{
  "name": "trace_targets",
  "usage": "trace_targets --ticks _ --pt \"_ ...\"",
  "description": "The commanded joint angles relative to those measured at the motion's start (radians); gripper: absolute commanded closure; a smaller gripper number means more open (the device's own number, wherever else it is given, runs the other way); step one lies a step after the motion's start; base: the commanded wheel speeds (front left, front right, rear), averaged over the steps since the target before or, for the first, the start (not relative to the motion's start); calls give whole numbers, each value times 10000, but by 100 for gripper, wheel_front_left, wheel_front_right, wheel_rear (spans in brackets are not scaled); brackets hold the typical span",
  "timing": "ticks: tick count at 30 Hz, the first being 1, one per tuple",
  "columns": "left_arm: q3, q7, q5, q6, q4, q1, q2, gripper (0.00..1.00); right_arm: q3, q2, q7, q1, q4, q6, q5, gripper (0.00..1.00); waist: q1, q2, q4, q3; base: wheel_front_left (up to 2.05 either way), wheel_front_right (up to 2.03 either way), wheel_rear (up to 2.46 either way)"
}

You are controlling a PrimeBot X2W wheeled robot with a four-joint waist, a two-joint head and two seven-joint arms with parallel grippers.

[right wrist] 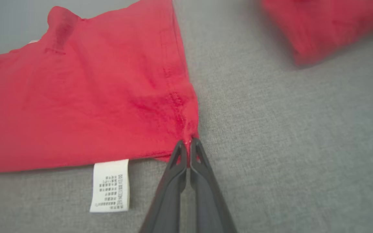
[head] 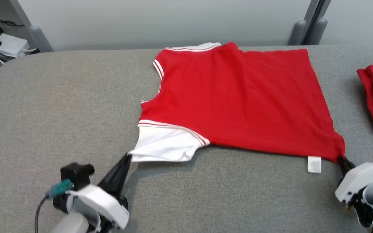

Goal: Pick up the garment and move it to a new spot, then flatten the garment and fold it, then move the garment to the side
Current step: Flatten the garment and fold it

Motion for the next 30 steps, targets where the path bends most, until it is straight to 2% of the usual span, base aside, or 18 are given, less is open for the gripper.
trace_targets --ticks 1,4,9,15,21,26,30 --pt "505 -130 150 178 -454 107 318 100 224 -351 183 367 -287 -13 201 100 0 -1 64 -140 0 0 0" --pt "539 -130 257 397 -1048 892 314 100 391 -654 355 779 -620 -13 500 100 0 -1 89 -217 0 0 0" --pt "314 50 274 877 -1928 1911 435 100 502 -1035 -222 1117 -853 -13 603 100 0 -1 81 -268 0 0 0" --pt "219 575 -117 1342 -3078 2905 582 100 643 -1197 -496 1355 -882 -13 712 100 0 -1 97 -261 0 0 0" --pt "-68 1056 -13 1756 -3877 3457 868 100 575 -1492 -682 1776 -1087 -13 1019 100 0 -1 242 -287 0 0 0" --pt "-303 1363 172 1994 -3988 3624 1023 100 605 -1689 -758 2186 -1171 -13 1085 100 0 -1 298 -334 0 0 0" --pt "-833 1510 917 2046 -3441 3270 1057 100 588 -1606 -803 2337 -1131 -13 1179 100 0 -1 302 -367 0 0 0"
